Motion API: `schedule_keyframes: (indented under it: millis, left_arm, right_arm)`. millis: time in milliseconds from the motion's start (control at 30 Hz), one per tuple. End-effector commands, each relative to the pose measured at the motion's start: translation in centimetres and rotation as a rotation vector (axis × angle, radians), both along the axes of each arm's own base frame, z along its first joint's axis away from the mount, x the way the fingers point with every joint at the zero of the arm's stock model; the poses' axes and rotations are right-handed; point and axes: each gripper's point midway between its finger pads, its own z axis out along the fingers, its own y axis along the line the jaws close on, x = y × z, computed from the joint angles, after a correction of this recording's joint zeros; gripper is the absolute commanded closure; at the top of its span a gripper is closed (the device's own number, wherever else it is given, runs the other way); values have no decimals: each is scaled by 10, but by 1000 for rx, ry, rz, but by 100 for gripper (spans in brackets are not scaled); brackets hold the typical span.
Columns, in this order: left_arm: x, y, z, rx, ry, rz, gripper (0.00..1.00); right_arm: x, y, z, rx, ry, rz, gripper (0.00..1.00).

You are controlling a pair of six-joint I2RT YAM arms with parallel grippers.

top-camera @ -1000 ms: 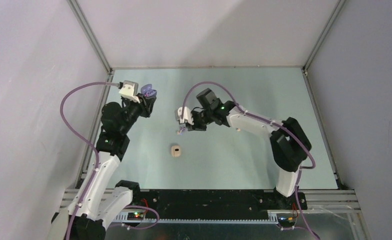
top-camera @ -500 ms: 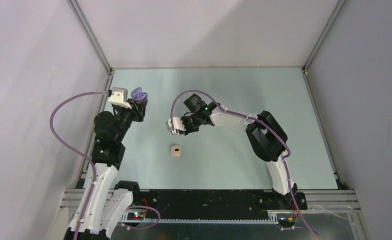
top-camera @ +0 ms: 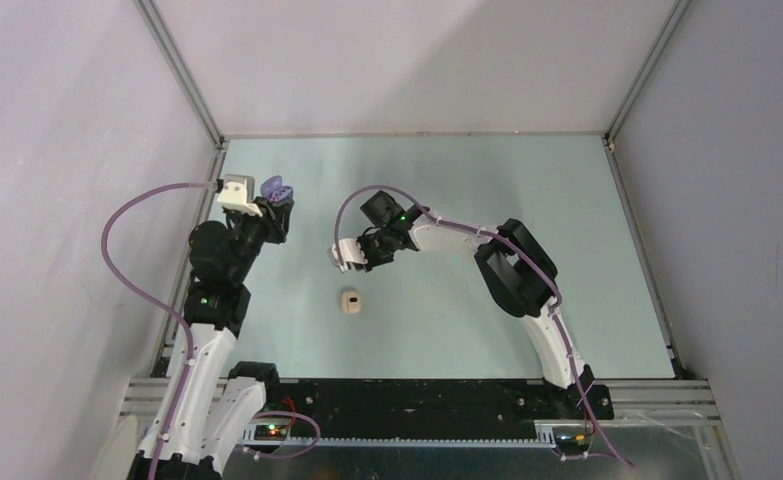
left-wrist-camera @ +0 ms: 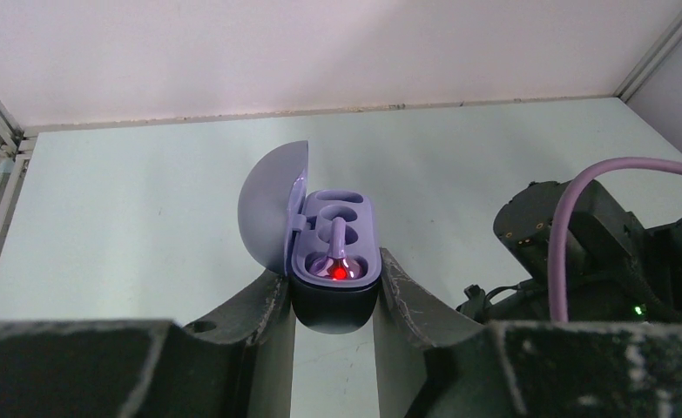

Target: Insert the wireless bluetooth earbuds into the charging case

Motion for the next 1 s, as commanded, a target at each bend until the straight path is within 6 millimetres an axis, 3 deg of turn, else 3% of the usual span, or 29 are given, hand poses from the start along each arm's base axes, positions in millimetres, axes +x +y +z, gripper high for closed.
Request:
schedule_keyframes:
  millis: [0,467,767,967]
  left_arm:
    - [2,4,11,7,-45,13,100]
    - [6,3,10,-14,-45,6,100]
    - [4,3,6,-7,-36,9,100]
    - [1,5,6,4,-35,12,100]
  right_arm:
    - [15,2,3,-9,-49,-7,81]
    - [31,1,-3,-16,-119,-21,77]
    - [17,-13,-24,-108,-104,111,77]
    - [24,-15,-29,-156,-111,122,91]
